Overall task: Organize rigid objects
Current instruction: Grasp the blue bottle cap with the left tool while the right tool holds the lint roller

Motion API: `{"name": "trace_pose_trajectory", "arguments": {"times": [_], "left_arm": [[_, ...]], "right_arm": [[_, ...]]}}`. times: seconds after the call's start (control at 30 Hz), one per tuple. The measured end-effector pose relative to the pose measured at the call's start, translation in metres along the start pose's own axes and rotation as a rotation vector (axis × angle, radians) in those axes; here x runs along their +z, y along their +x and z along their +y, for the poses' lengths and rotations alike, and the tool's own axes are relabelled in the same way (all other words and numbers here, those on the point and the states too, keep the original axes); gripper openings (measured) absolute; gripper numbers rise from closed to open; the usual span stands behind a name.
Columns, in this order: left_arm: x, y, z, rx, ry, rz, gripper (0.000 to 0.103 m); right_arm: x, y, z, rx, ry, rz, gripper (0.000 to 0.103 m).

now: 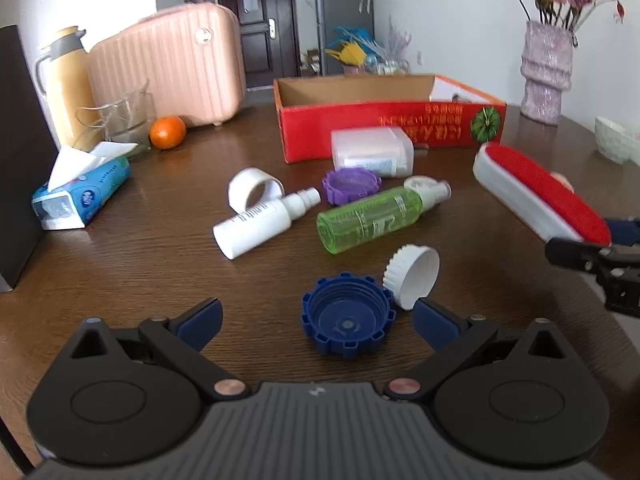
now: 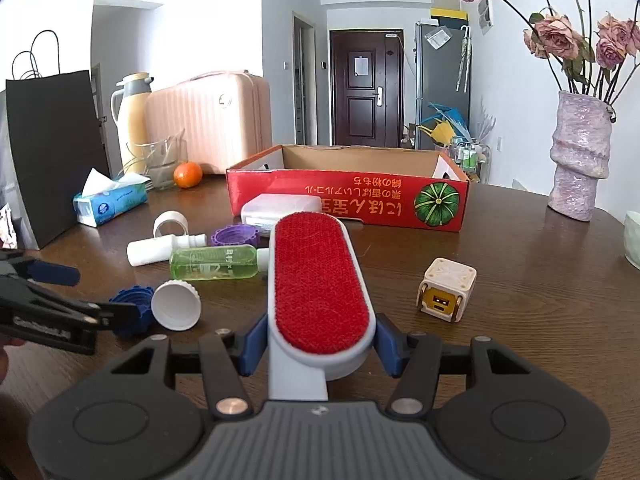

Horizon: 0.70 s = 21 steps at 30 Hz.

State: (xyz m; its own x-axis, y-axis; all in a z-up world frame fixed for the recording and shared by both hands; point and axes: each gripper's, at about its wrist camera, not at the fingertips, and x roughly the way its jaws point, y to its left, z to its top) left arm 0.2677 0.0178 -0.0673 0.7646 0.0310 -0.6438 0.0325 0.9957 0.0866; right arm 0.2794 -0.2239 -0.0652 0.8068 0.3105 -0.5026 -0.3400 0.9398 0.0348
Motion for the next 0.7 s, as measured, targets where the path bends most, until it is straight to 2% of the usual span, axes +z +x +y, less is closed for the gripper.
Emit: {"name": "trace_pose_trajectory", "arguments": {"times": [0.2,0.33,0.4,0.5,0.53,0.57,0.7], "left_arm": [[0.001,0.015,0.001,0.000,-0.003,0.032,0.103],[0.000,0.017,0.002,-0.012,-0.009,0.029,0.099],[0.000,0.016,0.001,-0.028,0.000,0.023,0.094],[-0.001,0.015,-0.002,-0.055,0.020,0.020,0.072],[-0.001,0.016,-0.004,-0.065,0.024,0.026,0.059],[-0.002,0.016,-0.004,-0.079,0.023,0.025,0.055],[-0.004,0.012,-0.008,-0.076,0.045,0.008,0.055]], "right_arm": [[0.000,-0.001,-0.001,-0.004,0.004,-0.007,0.056],[-0.001,0.000,0.000,-0.005,0.002,-0.006,0.056],[-0.001,0.000,0.000,-0.007,0.001,-0.005,0.056],[-0.001,0.000,0.001,-0.010,0.000,-0.004,0.056],[-0.001,0.000,0.001,-0.010,0.000,-0.004,0.056],[-0.002,0.000,0.000,-0.011,0.001,-0.004,0.056],[-0.002,-0.001,0.001,-0.014,0.003,-0.006,0.056]]}}
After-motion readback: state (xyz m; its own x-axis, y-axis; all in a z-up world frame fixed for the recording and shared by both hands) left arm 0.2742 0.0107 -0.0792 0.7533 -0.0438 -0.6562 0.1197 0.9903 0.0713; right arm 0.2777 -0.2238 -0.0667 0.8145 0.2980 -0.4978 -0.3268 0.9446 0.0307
